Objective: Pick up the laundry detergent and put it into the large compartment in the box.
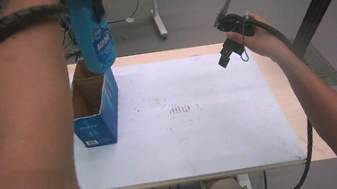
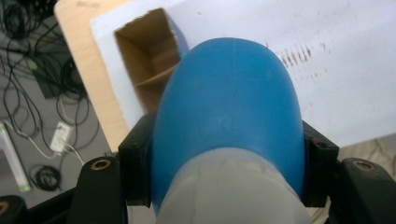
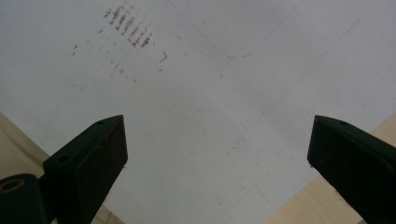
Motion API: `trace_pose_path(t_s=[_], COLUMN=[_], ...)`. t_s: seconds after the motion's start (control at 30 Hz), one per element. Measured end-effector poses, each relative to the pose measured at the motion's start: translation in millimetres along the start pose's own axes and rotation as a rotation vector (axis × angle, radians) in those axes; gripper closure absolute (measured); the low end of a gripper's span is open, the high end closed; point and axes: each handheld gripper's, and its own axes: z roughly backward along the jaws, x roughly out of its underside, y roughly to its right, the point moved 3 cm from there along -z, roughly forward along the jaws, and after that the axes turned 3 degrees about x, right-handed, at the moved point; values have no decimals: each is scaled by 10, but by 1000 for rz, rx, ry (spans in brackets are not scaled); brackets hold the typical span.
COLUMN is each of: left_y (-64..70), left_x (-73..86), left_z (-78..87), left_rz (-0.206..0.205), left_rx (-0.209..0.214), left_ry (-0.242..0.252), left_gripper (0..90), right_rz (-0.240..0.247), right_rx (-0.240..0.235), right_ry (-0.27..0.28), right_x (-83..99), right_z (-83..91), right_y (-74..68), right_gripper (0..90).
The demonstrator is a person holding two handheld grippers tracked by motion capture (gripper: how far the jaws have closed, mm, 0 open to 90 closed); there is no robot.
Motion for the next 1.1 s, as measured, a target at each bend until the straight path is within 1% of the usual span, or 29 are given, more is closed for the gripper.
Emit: trace_pose_path(t_s=[0.07,0.1,0.13,0.17,0.2,0.37,0.5,0.63,0.87,0.97,1.1], left_y=[-65,-106,-130,-174,-211,-368,-461,-557,-662,-695,-740], left_x=[15,28,38,58,75,161,224,283,351,359,369], left_z=[65,105,128,159,181,228,211,180,98,53,-19], left_rz=[52,86,100,132,154,227,261,301,338,345,352], left_rx=[-12,-20,-25,-29,-32,-36,-46,-46,-56,-61,-50], left_ry=[9,15,20,27,32,46,53,58,65,62,58], left_gripper=[374,374,374,374,374,373,373,374,374,374,374], right_rz=[10,5,11,12,16,12,-7,-11,-12,-14,-15], right_rx=[2,1,5,7,6,10,6,5,10,13,12], right_ry=[-4,-3,-7,-6,-7,-12,-8,-4,1,0,1], right_x=[-14,-17,-25,-26,-27,-23,-14,-5,10,14,18], right_z=[-14,-21,-25,-28,-31,-40,-33,-20,6,17,19], right_y=[-5,-9,-15,-19,-23,-36,-33,-39,-41,-46,-45], right_gripper=[50,50,50,50,50,50,50,50,50,50,50])
